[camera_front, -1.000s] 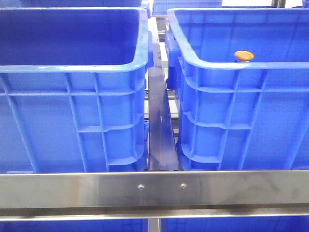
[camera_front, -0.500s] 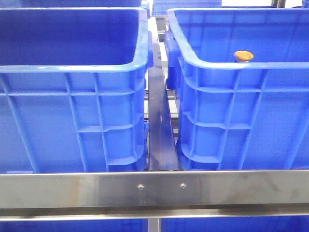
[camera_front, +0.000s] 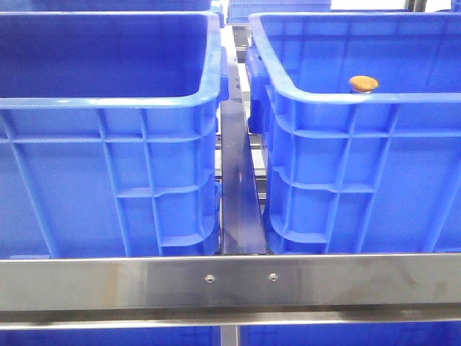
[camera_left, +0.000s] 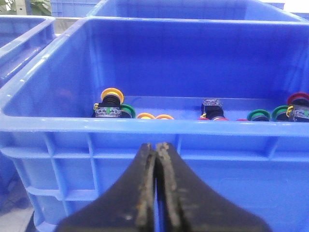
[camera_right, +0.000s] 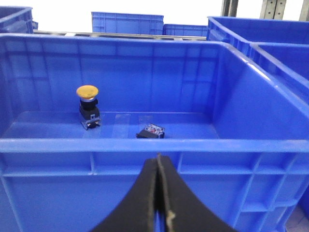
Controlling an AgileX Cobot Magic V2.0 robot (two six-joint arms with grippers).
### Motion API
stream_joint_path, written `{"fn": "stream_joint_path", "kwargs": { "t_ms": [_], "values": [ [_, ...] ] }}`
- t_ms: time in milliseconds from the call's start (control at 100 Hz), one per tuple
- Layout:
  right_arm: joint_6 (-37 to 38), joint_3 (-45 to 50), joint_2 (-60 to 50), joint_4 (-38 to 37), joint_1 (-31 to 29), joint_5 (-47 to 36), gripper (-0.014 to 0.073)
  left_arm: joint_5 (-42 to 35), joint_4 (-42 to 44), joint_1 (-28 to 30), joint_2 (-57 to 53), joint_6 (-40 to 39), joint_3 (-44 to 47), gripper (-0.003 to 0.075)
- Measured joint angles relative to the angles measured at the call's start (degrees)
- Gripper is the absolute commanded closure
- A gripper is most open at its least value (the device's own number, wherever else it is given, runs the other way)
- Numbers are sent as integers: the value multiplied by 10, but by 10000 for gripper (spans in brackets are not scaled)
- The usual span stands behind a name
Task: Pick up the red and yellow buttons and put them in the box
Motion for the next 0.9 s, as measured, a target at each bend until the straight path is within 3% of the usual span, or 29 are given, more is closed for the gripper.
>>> {"fn": "stream_joint_path", "kwargs": {
  "t_ms": [440, 900],
  "values": [
    [-38, 0, 0, 47, 0, 10, 658, 0, 0, 0, 0, 0, 0, 740],
    [-42, 0, 0, 47, 0, 10, 658, 0, 0, 0, 0, 0, 0, 740]
  ]
}}
